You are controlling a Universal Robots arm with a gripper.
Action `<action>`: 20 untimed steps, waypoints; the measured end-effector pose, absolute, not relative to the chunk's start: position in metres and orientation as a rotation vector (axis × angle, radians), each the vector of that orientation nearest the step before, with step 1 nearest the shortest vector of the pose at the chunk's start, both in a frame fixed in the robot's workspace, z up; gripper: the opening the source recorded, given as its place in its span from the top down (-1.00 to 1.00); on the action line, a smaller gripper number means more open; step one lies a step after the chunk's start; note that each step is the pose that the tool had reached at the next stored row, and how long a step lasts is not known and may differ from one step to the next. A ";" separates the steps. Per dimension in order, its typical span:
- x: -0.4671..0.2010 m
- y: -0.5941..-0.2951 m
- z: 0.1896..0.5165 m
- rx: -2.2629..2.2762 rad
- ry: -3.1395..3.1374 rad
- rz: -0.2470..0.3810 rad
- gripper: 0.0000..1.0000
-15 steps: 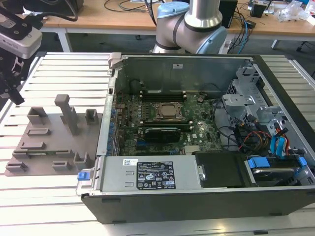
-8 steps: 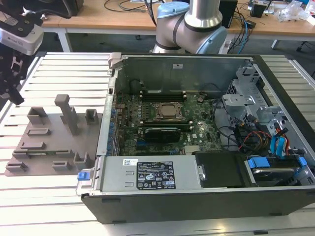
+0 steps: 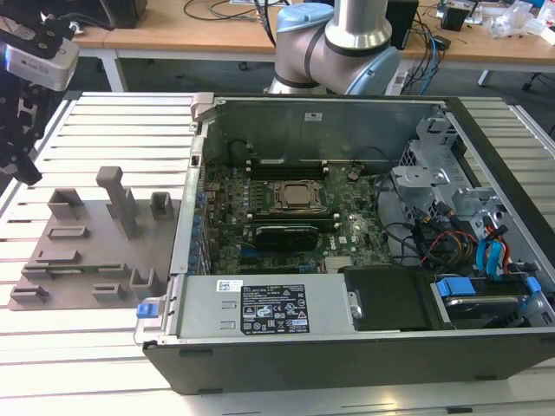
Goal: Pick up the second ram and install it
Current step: 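Pick up the second ram and move it above second insertion slot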
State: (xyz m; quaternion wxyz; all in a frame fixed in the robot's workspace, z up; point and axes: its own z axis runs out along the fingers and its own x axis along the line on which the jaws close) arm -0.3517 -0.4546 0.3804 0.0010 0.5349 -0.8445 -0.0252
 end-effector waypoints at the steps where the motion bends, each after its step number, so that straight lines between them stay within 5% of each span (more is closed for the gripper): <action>1: -0.352 -0.455 0.380 1.707 -2.634 -0.079 0.79; 20: -0.352 -0.455 0.380 2.132 -2.291 -0.077 0.79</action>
